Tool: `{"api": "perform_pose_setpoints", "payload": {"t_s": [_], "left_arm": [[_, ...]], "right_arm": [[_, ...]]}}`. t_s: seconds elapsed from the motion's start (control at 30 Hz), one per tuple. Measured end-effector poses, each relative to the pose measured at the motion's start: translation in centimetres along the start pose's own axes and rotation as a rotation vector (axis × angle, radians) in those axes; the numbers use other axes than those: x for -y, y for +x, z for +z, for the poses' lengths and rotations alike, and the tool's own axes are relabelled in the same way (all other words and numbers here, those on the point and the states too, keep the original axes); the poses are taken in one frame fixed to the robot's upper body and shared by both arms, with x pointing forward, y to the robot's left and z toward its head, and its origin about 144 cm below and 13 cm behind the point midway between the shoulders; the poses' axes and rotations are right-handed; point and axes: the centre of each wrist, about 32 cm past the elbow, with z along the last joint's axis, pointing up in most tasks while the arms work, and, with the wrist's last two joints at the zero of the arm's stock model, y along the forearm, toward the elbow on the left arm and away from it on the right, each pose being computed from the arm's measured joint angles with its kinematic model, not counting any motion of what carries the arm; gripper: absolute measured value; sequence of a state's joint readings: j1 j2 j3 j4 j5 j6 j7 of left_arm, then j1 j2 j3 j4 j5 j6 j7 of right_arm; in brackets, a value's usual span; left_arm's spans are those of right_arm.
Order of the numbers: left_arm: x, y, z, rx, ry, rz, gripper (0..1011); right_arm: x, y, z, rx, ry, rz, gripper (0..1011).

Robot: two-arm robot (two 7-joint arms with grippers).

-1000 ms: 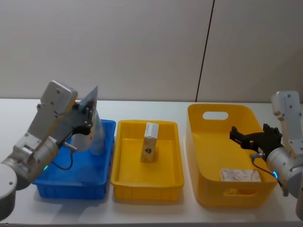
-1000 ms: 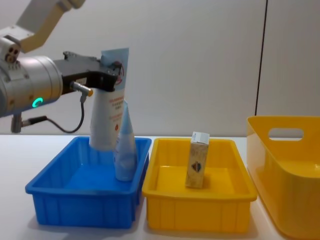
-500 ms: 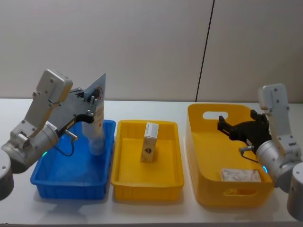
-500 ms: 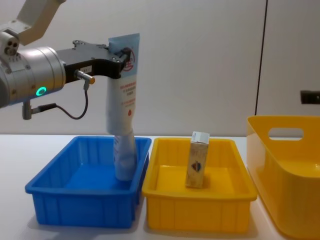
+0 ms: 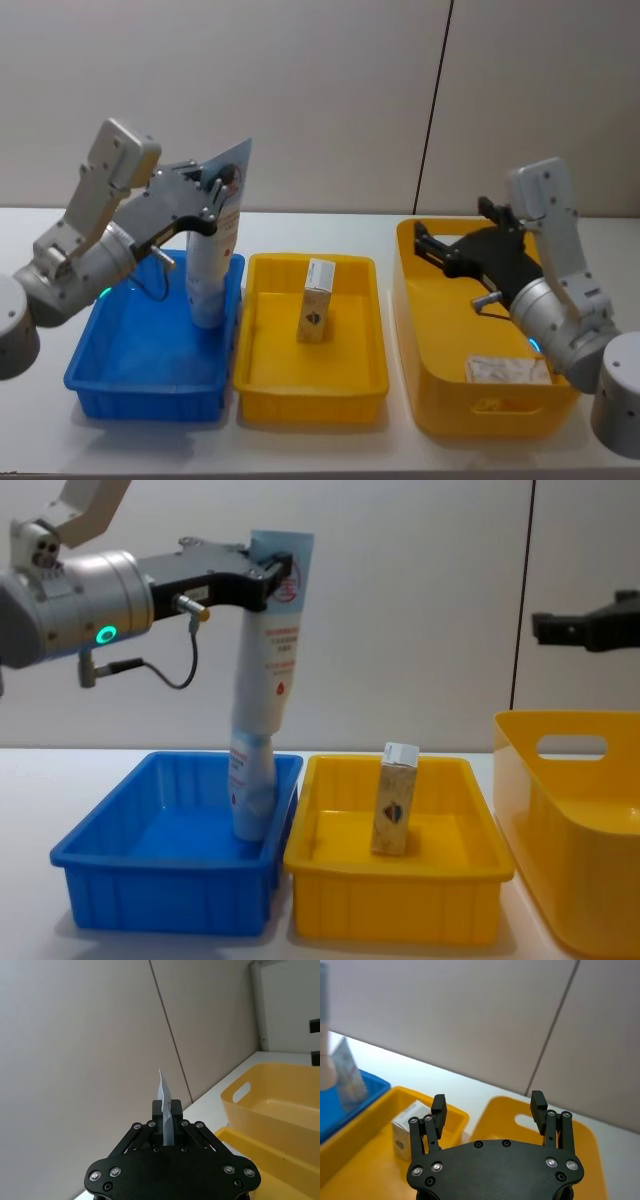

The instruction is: Bimanual collaborative sorting of washing and personal care products

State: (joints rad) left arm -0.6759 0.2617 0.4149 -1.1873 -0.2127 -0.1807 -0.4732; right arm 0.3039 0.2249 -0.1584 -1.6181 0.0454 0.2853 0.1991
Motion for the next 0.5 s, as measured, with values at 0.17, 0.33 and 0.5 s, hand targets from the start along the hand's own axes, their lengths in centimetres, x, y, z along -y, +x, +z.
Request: {"api": "perform_pose_setpoints", "payload": {"t_s": [0.17, 0.33, 0.5], "left_arm": [[0.9, 0.5, 0.3, -0.007, -0.031, -0.031, 83], [1.6, 0.7, 1.0, -0.011, -0.059, -0.055, 84], [2.0, 0.7, 1.7, -0.008, -0.067, -0.062, 83]], "right_arm": [[-0.2, -0.3, 0.6, 0.023, 0.047, 0.076, 1004], [-0.3, -0.5, 1.1, 0.044, 0.083, 0.142, 1004], [-0.5, -0.9, 1.6, 0.069, 0.116, 0.223, 1004]]}}
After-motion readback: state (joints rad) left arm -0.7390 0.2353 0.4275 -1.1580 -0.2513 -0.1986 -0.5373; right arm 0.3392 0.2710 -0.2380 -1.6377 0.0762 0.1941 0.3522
